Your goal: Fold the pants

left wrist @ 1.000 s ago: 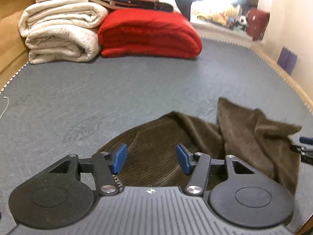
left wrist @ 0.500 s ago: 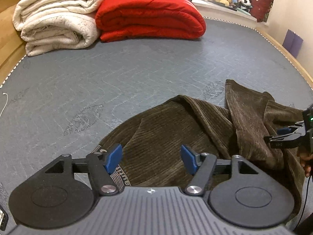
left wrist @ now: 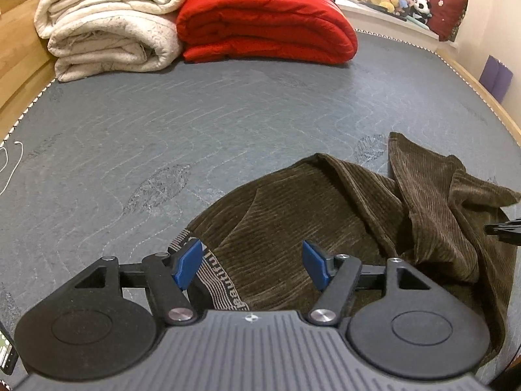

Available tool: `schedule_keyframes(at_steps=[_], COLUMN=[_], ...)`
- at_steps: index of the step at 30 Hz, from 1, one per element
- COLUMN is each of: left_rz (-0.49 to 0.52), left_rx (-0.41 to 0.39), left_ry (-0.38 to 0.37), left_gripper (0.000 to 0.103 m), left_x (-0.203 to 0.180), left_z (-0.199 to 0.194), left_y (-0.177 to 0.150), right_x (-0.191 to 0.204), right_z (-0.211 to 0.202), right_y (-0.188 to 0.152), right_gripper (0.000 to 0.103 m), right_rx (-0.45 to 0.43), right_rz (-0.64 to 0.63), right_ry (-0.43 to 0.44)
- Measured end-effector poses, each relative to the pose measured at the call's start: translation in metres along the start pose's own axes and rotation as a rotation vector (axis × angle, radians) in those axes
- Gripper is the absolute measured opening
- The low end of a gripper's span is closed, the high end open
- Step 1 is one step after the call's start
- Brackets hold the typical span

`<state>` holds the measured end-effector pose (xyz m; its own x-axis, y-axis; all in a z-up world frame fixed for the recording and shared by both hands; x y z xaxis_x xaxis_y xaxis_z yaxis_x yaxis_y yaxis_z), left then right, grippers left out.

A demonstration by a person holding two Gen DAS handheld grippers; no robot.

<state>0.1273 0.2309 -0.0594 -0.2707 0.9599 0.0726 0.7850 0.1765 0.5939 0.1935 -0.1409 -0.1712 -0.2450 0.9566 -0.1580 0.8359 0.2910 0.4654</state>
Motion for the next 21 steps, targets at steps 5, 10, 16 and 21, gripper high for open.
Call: schedule_keyframes(at_steps=[5,10,16,21], left_rz=[0.015,0.031,0.044,0.023], left_rx=[-0.011,-0.016,0.004,0.026], left_ry=[-0.012,-0.032,-0.026,-0.047], left_gripper=[0.074,0.076,0.076,0.076], left_x=[-0.009,-0.019,-0.024,-0.023], left_z=[-0.01,-0.016,-0.009,-0.003], left_y=[-0.006,-0.009,-0.014,-0.012], right_x=[-0.052,-0.097,-0.079,-0.02], right_z=[-0.029,-0.056,-0.067,-0.033], right_y=[-0.034,-0.064,-0.04,-0.008], right_gripper=[0.0,0.003,0.045,0.046], right_rx=[-0.007,-0.046,-0.141,-0.111], right_rz=[0.056,0.158,0.168,0.063], right_ry=[-0.043,-0.025,0.034,0.086])
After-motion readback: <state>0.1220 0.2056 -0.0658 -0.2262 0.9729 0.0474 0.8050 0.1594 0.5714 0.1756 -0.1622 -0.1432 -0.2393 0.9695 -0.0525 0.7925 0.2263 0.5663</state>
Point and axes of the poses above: each gripper's, at about its wrist camera, not at the fingertips, and z roughly the way its jaws point, x to its left, y to its top, the point moved 10 cm from there along z, roughly the way its jaws point, and after that the axes turned 5 degrees about y, right-handed, at the moved point
